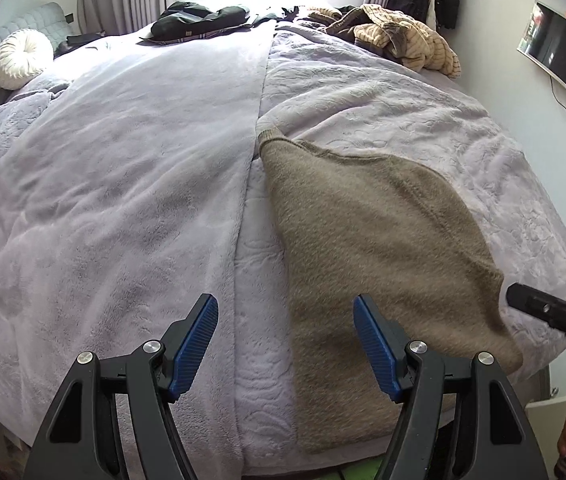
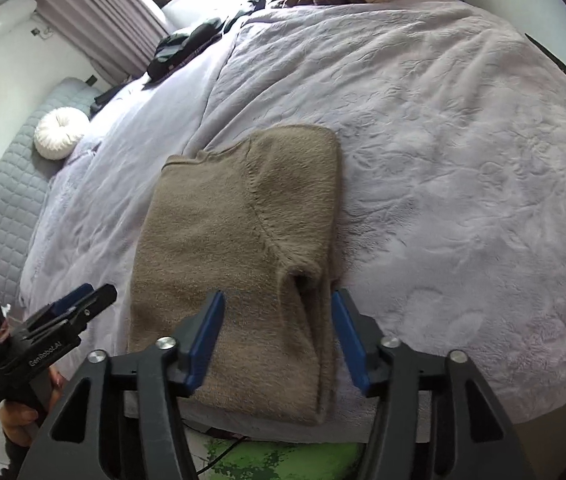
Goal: Fold small clothes
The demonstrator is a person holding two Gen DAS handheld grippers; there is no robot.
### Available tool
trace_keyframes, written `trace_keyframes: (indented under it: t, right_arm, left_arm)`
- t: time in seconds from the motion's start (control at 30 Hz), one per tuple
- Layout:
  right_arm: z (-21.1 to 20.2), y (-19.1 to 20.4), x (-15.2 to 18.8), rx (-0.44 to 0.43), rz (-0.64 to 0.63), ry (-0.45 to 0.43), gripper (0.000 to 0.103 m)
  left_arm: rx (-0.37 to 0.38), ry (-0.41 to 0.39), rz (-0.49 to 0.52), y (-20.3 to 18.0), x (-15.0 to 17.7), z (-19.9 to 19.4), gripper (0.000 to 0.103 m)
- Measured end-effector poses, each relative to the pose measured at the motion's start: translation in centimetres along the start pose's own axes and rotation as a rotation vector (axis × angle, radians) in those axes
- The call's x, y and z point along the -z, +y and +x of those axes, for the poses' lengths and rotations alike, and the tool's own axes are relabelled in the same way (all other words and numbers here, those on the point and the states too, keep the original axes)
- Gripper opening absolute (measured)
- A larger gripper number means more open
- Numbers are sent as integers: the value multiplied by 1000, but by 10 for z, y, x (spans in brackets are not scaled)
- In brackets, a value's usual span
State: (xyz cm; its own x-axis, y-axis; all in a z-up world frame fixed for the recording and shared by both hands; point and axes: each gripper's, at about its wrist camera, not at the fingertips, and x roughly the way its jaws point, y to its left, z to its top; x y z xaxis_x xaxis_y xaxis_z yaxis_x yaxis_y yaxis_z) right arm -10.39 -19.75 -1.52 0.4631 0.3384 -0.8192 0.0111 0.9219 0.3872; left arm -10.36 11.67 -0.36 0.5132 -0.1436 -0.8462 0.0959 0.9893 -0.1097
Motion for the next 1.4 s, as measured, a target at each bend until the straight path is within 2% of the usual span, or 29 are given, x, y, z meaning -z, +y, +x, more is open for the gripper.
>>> trace_keyframes:
  t: [0.03,0.07,0.1,0.23,0.3,0.33,0.37,0.63,0.83,1.13,1.4]
  right_arm:
    - [0,3,-1,5,-8,6,70]
    - [0,6,-3,12,-16,11,77]
    - [1,10,-5,22,-24,17,80]
    - [1,16,-15,53,-29,39,83]
    - [3,16,-19,63,-22,54,92]
    - [4,16,-20,65,-20,60,102]
    - [4,16,-21,68,-17,63,103]
    - [7,20,-25,145,-35,76,103]
    - [9,30,-24,212,-79,64,103]
    - [8,42,-21,262,-128,49,103]
    - [10,43,-18,276,-120,63,103]
  left_arm:
    - [-6,3,-5,-1,-2,0,84]
    - [-11,4,-9,-2,-4,0,101]
    - [-12,-6,-15,-3,-5,-1,102]
    - [-31,-9,-3,-8,-11,-3,102]
    - [-27,7,-3,-10,-13,-2,102]
    - [-27,15,-6,-11,-14,-1,102]
    - [-30,20,-8,-11,-15,0,102]
    - [-62,56,-31,-14,-21,7,102]
    - [-136,59,4,-21,-23,8,102]
    - [-142,64,9,-24,-18,8,102]
    - [-144,49,17,-28,-18,5,102]
